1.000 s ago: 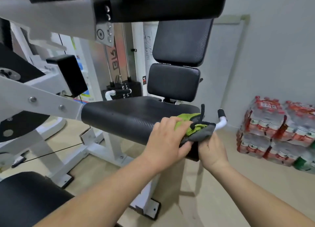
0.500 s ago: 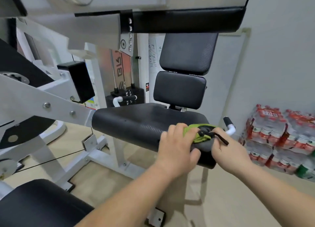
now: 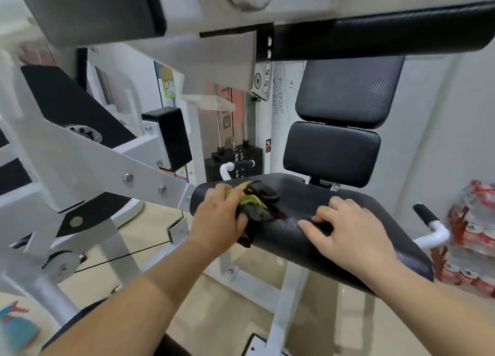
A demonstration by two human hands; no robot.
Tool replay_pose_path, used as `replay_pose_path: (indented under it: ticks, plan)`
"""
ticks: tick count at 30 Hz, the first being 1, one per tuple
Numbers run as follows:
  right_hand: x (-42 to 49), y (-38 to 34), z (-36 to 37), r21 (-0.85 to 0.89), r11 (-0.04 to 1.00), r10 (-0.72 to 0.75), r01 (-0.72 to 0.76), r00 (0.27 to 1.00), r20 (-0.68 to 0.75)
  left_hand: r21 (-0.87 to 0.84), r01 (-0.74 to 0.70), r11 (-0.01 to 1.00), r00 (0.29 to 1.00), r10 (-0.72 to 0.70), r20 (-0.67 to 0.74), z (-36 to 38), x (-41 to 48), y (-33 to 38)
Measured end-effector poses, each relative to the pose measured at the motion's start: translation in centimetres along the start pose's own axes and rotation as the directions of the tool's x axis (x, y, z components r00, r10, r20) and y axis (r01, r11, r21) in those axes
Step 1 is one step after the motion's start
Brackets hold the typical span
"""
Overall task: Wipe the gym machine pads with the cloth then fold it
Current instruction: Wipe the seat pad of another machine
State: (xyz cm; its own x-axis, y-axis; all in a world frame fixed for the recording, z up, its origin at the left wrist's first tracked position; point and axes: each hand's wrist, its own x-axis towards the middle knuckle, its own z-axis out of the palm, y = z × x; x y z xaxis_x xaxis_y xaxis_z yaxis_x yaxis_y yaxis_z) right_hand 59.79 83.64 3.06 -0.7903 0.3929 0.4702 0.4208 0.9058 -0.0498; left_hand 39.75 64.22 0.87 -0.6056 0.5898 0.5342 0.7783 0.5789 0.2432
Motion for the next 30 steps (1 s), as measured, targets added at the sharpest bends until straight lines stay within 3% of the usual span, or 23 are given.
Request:
replay_pose_path:
  ticks: [3, 6, 9, 11, 13, 15, 17, 20, 22, 26, 30]
  plan:
    - [0.1, -0.1, 0.5, 0.017, 1.000, -0.012, 0.013, 0.999, -0.040, -0.042, 0.417, 0.908, 0.909, -0.417, 0.017, -0.3, 3.3, -4.7]
    - [0.3, -0.5, 0.4, 0.014, 1.000, -0.005, 0.006, 0.998, -0.061, -0.164, 0.522, 0.837, 0.845, -0.534, -0.029, 0.2, 3.3, -2.2]
    - [0.2, -0.6, 0.3, 0.006, 1.000, -0.008, 0.009, 0.999, -0.042, -0.300, 0.385, 0.873, 0.896, -0.431, -0.102, 2.0, -0.8, 5.6]
    - [0.3, -0.4, 0.2, 0.009, 1.000, -0.001, 0.002, 0.999, -0.035, -0.399, 0.232, 0.887, 0.959, -0.278, -0.062, 2.4, -4.0, 9.0]
    - [0.1, -0.3, 0.0, 0.026, 1.000, 0.009, -0.009, 1.000, -0.004, -0.441, 0.121, 0.889, 0.991, -0.130, 0.009, 2.2, -4.7, 7.8]
    - [-0.1, -0.6, -0.3, 0.039, 0.999, 0.016, -0.017, 1.000, 0.027, -0.358, 0.022, 0.934, 1.000, -0.021, 0.007, 1.4, -3.5, 3.7]
    - [-0.1, -0.9, -0.5, 0.038, 0.999, 0.017, -0.019, 0.999, 0.036, -0.270, 0.112, 0.956, 0.991, -0.126, -0.038, 0.9, -1.3, -1.1]
    - [0.0, -0.9, -0.4, 0.044, 0.999, 0.029, -0.030, 0.999, 0.028, -0.247, 0.485, 0.839, 0.862, -0.506, -0.024, 0.2, 1.3, -4.9]
    - [0.1, -1.0, -0.4, 0.047, 0.999, 0.023, -0.024, 1.000, 0.018, -0.295, 0.614, 0.732, 0.761, -0.648, -0.024, 0.1, 2.0, -5.0]
    - [0.1, -1.2, -0.7, 0.031, 0.999, 0.022, -0.024, 0.998, 0.057, -0.460, 0.716, 0.525, 0.598, -0.802, 0.015, 1.3, 1.1, -2.1]
    - [-0.1, -1.4, -1.6, 0.050, 0.998, 0.021, -0.026, 0.995, 0.100, -0.558, 0.682, 0.472, 0.587, -0.809, 0.033, 1.9, -0.9, 2.5]
